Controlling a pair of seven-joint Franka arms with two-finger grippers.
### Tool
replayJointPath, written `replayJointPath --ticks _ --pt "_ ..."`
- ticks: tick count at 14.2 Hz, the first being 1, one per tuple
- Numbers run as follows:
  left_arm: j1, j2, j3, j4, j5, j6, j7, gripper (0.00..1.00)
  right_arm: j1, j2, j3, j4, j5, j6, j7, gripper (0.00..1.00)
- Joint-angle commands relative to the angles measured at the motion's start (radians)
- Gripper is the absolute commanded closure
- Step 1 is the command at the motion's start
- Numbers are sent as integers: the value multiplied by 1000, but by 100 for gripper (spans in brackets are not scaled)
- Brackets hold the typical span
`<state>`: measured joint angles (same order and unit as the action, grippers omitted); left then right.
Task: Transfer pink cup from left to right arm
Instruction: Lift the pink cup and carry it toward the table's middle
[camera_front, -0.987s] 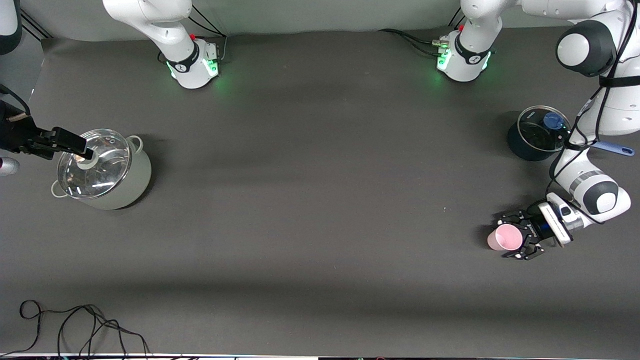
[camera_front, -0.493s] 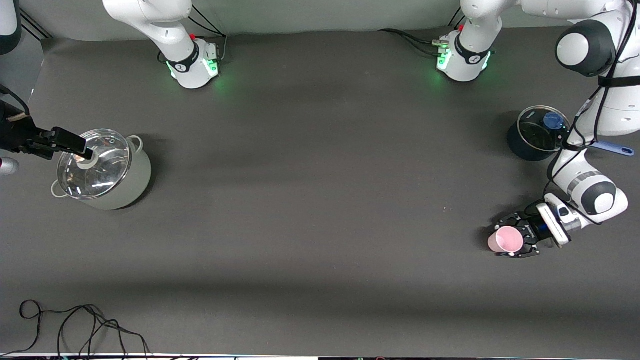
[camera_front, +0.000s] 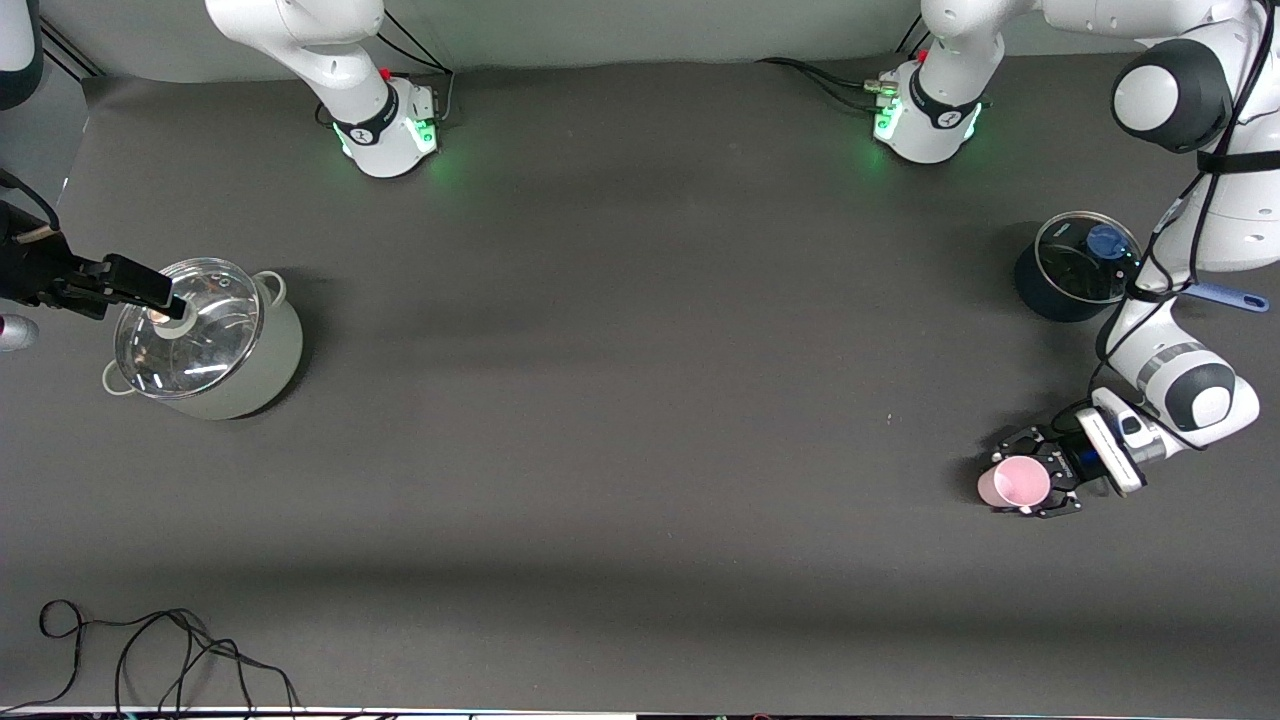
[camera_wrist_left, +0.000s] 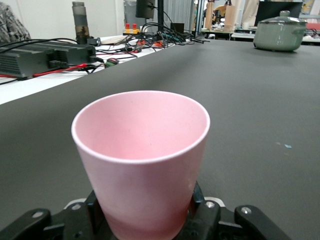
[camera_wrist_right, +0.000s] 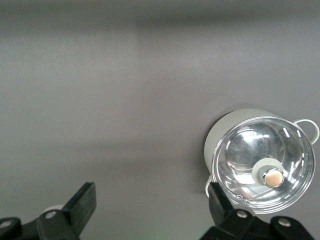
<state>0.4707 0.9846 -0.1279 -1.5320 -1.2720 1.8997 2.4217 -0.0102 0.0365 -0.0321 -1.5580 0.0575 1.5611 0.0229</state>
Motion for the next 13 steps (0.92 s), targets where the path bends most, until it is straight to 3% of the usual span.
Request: replayJointPath --ticks 1,6,13 --pt "-24 -89 5 -29 -3 13 -111 55 7 2 -11 9 16 -12 -24 0" --pt "-111 -275 5 -103 -1 59 -317 56 7 0 -11 9 16 -13 -24 0" --pt "-348 -576 -13 -287 -67 242 -602 66 6 8 -11 7 16 -24 -24 0"
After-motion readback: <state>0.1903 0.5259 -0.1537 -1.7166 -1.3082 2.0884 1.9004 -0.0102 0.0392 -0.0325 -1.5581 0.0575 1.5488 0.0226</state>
